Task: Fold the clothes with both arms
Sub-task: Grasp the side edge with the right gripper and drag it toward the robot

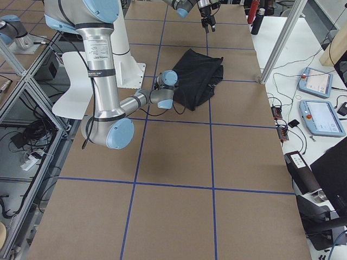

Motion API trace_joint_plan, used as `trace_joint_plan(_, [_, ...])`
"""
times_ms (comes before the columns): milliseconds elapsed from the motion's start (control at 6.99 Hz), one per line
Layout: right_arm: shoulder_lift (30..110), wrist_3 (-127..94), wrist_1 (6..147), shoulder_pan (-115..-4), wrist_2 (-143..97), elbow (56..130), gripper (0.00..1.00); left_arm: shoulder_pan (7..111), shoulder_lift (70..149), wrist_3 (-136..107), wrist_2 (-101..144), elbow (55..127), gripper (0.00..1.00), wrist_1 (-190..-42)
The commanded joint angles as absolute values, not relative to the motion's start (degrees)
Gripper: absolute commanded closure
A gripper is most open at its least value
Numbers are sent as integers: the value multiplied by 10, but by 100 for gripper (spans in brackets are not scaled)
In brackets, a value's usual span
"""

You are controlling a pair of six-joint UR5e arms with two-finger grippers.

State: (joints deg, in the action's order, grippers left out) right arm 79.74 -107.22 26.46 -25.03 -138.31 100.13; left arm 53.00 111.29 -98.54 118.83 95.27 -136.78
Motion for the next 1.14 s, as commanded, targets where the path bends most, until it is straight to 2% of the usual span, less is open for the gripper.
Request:
trace_joint_plan(0, [795,-1140,259,-153,-1391,1055,100,529,1112,-986,1189,954,1,-1368])
trace_joint_plan(286, [790,-1193,258,-120,-1392,1078,100,527,1098,-984,1189,952,1,-1371])
trace_joint_plan(429, [791,-1186,257,-124,-1390,1076,1,526,1099,-984,1189,952,1,-1371])
trace_joint_plan(859, [792,-1184,257,-179,-1392,1073,0,521,1093,-990,1197,961,1,-1371])
trace_joint_plan(1002, [791,-1183,258,-210,-1391,1064,0,508,1056,-988,1197,986,1,-1382])
